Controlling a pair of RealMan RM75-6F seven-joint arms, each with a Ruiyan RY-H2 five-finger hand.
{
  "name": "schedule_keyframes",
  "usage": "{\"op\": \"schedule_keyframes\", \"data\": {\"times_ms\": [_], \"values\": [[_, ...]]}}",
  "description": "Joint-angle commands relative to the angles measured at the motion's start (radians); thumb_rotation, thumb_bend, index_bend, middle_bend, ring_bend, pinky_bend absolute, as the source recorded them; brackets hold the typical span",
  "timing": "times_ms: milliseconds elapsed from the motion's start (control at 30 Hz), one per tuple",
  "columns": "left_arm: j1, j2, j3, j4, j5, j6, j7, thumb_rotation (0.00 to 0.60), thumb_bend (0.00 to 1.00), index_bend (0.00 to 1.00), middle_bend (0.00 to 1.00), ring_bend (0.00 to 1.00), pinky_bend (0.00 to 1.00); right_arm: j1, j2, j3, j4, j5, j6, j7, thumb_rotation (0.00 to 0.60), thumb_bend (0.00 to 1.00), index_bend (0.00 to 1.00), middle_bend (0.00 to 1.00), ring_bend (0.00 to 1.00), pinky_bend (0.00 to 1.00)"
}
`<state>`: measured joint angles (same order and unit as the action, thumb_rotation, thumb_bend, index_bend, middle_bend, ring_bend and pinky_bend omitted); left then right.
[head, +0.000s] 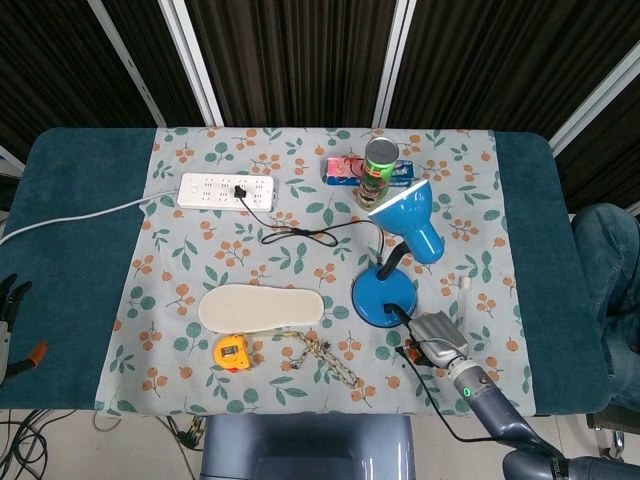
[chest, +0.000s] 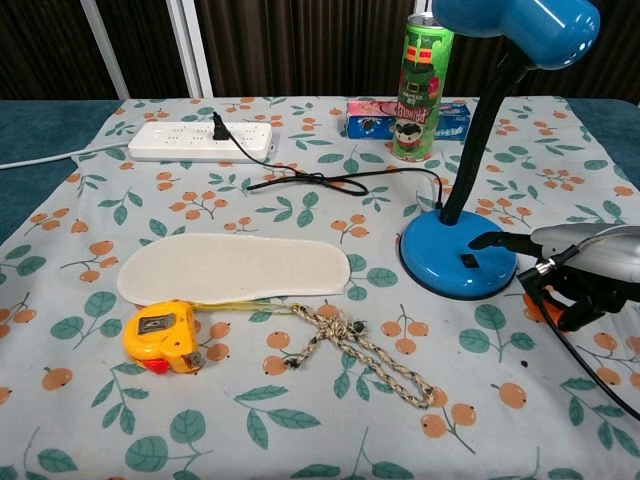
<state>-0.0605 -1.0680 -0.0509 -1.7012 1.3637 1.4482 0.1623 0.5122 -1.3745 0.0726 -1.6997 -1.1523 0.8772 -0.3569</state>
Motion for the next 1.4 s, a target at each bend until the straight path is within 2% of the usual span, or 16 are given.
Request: {"op": "schedule_keyframes", "data": {"times_ms": [33,1400], "values": [[-0.001,0.000,0.001,0.001,0.001,-0.001,0.001,0.600,0.25,0.10,0.00,0.00,0.12,0.003,0.003,-0.008,-0.004,-0.001,0.003,-0.004,0.600,0.67,0.02,0.80,0.86,0.84],[-0.001,-0.001,0.001,0.003,0.001,-0.001,0.003,0.600,0.25,0.10,0.00,0.00,0.12,0.054,-0.002,-0.050,0.012,0.067,-0.006,-0.009,0.600,0.67,0.02,0.80,0.86,0.98]]}}
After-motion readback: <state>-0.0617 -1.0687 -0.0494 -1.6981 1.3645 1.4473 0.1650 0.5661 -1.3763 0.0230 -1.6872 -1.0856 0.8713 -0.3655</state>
